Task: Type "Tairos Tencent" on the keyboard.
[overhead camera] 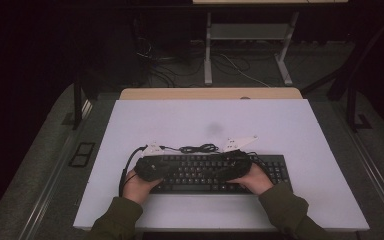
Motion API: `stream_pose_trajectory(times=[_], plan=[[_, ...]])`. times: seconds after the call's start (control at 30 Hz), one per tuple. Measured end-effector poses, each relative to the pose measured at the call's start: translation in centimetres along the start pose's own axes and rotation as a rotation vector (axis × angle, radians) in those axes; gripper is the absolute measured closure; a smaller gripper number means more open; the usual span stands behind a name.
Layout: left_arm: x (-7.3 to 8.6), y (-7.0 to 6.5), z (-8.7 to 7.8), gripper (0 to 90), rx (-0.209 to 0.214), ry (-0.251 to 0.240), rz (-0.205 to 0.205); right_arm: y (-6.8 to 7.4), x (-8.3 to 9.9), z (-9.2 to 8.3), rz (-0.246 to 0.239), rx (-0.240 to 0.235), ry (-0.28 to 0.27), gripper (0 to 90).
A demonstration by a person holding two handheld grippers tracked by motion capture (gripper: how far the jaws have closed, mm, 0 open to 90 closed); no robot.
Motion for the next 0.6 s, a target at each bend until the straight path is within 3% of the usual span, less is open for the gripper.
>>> stream_pose_trajectory(times=[0.6], plan=[[0.1,0.1,0.16,89.3,0.004,0.01,-0.003,0.04,0.01,0.04,-0.004,0.005,0.003,31.1]])
Point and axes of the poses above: each handheld gripper's, and its own axes: z roughly forward along the jaws, x roughly out of its underside, y roughly to its left, the point moved 3 cm from there along z, roughly forward along the jaws, and after that the axes turned 3 degrees about x, right-handed, at the moved point
